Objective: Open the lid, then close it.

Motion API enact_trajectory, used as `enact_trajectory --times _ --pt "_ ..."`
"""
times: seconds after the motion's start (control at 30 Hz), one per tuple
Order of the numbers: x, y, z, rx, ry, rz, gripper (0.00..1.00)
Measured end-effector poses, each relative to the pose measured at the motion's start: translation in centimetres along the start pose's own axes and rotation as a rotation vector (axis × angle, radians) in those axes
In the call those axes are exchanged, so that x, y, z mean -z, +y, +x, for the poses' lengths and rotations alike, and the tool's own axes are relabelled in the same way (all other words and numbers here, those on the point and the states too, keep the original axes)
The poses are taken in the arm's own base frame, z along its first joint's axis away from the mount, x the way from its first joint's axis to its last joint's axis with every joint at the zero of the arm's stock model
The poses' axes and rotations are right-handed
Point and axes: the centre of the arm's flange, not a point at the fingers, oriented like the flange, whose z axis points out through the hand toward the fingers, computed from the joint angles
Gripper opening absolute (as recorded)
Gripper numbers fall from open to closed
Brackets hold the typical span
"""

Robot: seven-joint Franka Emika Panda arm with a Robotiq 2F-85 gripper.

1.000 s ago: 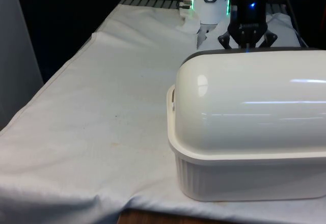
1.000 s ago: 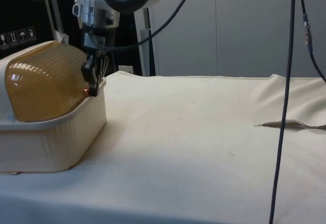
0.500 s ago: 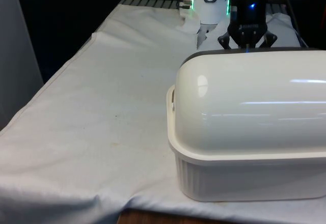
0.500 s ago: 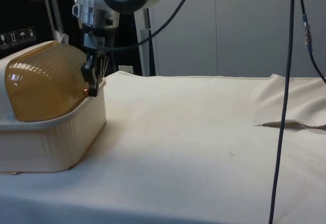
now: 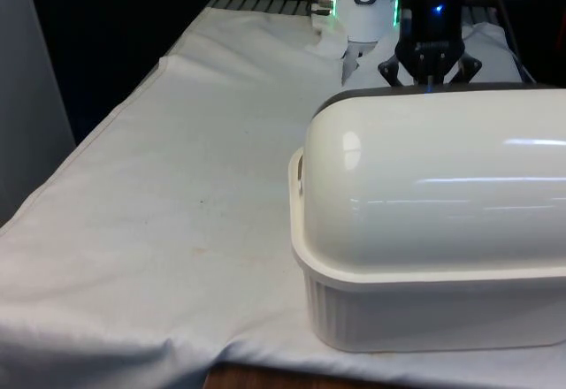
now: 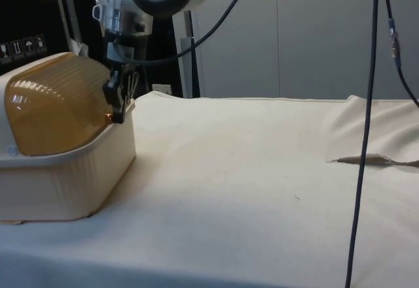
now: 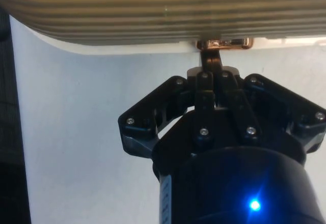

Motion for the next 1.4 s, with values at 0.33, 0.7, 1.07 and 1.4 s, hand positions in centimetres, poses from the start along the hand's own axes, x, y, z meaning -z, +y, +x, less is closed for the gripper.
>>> enact_trajectory --times 0.33,0.7,1.07,1.4 --pt "0.8 0.1 0.5 -0.005 0.037 -0.003 0.0" --pt "1.9 0.1 0.9 -0.01 0.065 -0.003 0.0" --pt "3.5 0.1 1.4 -0.012 0.098 -0.003 0.0" --pt "4.7 0.0 2.0 -0.016 0.148 -0.005 0.0"
